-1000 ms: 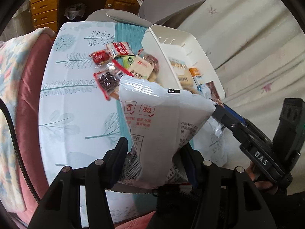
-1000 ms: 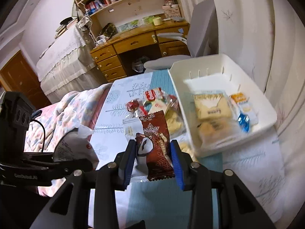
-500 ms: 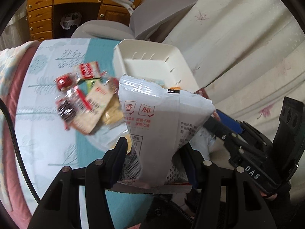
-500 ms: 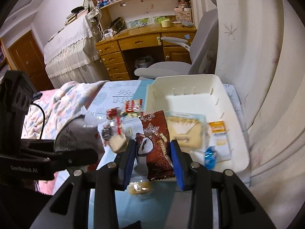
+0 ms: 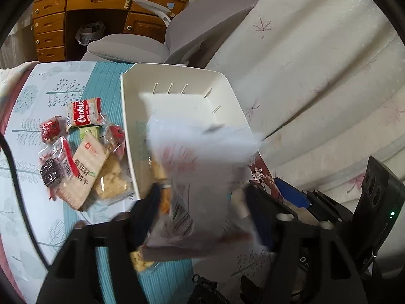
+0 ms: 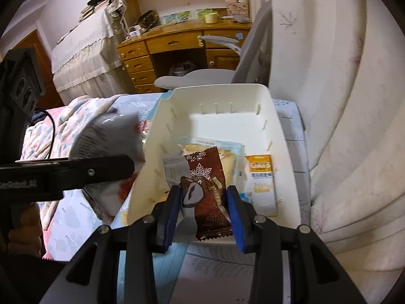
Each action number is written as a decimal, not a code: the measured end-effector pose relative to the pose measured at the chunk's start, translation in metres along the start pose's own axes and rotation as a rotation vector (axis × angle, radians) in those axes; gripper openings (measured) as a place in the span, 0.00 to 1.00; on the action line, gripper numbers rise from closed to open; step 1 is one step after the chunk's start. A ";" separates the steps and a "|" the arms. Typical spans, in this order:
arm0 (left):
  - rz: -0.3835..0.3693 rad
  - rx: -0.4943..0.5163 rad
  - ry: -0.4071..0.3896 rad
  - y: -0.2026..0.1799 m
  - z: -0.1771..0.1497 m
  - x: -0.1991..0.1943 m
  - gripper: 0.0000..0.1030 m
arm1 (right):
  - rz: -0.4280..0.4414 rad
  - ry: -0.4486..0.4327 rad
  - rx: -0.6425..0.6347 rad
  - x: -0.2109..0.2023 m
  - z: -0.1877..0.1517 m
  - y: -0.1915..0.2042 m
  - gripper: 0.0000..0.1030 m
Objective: Organize snacks
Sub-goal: 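Open the left tool over the tray while the right tool releases the chocolate packet into it, then move both tools back from the tray toward the snack pile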
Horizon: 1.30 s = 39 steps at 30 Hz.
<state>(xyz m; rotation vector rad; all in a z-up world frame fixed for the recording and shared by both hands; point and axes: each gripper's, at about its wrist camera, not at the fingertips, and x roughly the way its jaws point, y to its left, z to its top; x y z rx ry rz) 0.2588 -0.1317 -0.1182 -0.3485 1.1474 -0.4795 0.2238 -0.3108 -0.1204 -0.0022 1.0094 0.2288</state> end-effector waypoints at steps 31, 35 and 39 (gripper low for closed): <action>0.216 -0.058 0.039 0.098 -0.038 -0.066 0.88 | 0.096 0.183 0.434 0.032 -0.039 0.028 0.65; 0.228 -0.029 0.051 0.123 -0.040 -0.082 0.88 | 0.090 0.205 0.497 0.037 -0.049 0.047 0.66; 0.244 0.016 0.068 0.144 -0.038 -0.093 0.88 | 0.062 0.204 0.562 0.041 -0.059 0.068 0.72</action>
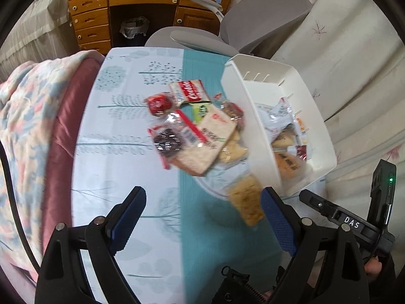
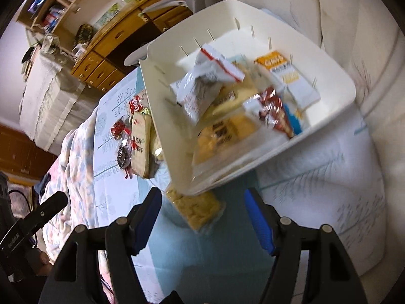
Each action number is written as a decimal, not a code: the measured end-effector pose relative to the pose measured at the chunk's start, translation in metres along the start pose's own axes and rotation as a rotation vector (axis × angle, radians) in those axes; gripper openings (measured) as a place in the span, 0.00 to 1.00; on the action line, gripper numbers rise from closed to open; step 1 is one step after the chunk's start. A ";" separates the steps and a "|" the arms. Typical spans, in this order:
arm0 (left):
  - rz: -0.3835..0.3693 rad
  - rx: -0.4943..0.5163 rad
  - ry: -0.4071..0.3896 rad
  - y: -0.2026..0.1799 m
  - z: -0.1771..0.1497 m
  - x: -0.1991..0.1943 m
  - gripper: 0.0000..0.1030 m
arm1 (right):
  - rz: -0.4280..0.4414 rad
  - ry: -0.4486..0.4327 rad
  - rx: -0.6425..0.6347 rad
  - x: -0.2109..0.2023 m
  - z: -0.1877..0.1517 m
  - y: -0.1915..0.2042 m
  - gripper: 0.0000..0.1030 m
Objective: Organize snacks
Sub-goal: 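Move both tools back from the tray toward the snack pile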
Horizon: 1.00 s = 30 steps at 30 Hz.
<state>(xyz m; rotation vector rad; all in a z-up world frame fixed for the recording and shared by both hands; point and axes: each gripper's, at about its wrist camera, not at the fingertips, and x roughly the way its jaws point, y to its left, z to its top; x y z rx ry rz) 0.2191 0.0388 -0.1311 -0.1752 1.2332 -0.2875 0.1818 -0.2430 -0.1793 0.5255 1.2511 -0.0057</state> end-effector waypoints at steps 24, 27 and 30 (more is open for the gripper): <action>0.052 0.318 0.026 0.046 0.050 0.067 0.88 | -0.010 0.047 0.583 0.064 -0.043 0.004 0.83; 0.069 0.372 0.024 0.040 0.051 0.086 0.88 | -0.033 0.037 0.621 0.070 -0.038 0.006 0.83; 0.078 0.397 0.045 0.037 0.051 0.107 0.88 | -0.061 0.041 0.657 0.076 -0.035 0.007 0.83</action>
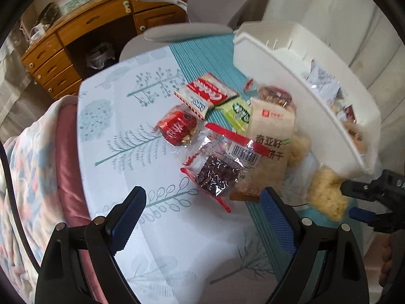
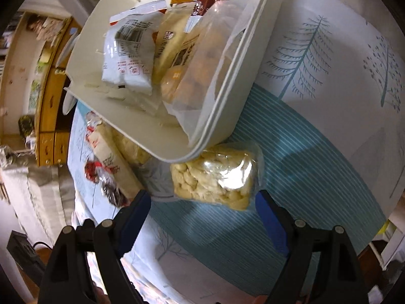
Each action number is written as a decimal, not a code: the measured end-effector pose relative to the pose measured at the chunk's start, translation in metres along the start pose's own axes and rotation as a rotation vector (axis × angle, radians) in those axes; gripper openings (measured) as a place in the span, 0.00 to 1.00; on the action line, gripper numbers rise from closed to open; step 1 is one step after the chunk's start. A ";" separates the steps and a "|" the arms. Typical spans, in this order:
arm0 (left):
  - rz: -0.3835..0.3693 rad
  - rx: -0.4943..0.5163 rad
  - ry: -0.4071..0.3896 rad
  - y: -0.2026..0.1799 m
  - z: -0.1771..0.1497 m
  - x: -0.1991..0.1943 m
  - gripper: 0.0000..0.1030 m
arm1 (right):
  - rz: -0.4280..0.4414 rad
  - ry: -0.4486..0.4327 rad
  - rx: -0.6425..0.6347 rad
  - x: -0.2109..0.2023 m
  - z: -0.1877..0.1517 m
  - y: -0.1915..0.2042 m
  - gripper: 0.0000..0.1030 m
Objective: Organize snacks
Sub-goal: 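Move both tools back from the tray toward the snack pile, then grasp the dark date packet with the left tool while the right tool grasps the clear yellow-cracker bag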
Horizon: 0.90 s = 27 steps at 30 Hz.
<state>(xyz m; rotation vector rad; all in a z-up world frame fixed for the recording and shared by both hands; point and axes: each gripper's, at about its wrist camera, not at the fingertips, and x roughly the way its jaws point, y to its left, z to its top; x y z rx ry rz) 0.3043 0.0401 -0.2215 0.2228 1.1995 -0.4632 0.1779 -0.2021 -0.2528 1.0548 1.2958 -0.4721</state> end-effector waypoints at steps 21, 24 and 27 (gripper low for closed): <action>-0.075 0.013 0.064 -0.005 0.008 0.074 0.88 | -0.208 0.016 0.053 0.037 0.011 0.012 0.89; -0.098 0.003 0.063 -0.001 0.008 0.076 0.86 | -0.244 0.016 0.032 0.040 0.012 0.020 0.90; -0.118 0.003 0.057 0.001 0.006 0.075 0.81 | -0.279 0.020 0.008 0.045 0.012 0.028 0.90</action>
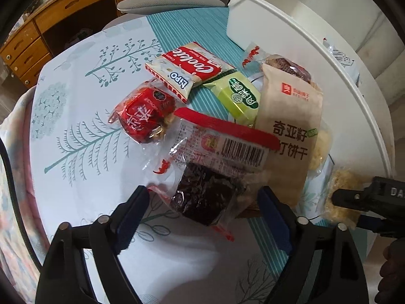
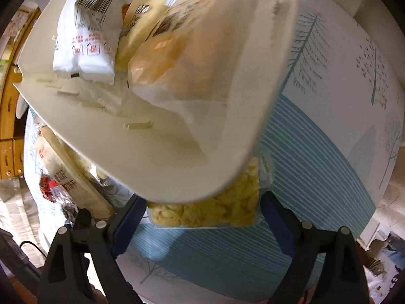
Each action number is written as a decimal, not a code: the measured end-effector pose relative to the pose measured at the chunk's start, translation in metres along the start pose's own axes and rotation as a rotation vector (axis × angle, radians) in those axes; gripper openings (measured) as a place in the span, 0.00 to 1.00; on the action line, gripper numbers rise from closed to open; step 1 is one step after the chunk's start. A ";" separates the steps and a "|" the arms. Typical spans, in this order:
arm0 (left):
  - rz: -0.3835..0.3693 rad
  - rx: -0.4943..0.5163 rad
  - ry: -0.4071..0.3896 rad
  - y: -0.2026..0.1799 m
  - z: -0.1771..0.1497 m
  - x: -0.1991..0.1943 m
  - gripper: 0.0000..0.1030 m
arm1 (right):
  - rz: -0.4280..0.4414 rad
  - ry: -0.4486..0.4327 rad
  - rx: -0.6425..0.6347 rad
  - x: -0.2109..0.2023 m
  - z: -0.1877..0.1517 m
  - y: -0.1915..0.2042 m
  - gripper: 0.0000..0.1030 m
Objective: Organize snacks
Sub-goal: 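Grasp the dark date packet with the left tool while the right tool grasps the clear yellow-cracker bag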
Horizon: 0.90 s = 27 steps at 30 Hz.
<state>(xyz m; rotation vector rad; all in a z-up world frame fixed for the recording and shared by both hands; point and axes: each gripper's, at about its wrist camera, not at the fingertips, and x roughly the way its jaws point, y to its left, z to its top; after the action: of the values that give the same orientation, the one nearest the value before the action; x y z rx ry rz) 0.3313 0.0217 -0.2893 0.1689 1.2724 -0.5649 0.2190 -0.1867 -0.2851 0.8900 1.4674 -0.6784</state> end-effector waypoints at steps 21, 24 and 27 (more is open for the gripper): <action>-0.020 -0.076 0.006 0.028 -0.018 -0.016 0.08 | 0.066 0.053 0.009 -0.002 -0.010 -0.022 0.81; -0.037 -0.103 -0.005 0.036 -0.021 -0.024 0.08 | 0.073 0.068 0.016 -0.002 -0.013 -0.028 0.81; -0.060 -0.137 -0.002 0.044 -0.022 -0.030 0.09 | 0.081 0.077 0.023 0.002 -0.024 -0.038 0.80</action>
<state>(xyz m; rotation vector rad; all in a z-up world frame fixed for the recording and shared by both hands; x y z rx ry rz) 0.3283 0.0774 -0.2765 0.0162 1.3130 -0.5272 0.1740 -0.1862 -0.2881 0.9978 1.4859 -0.6079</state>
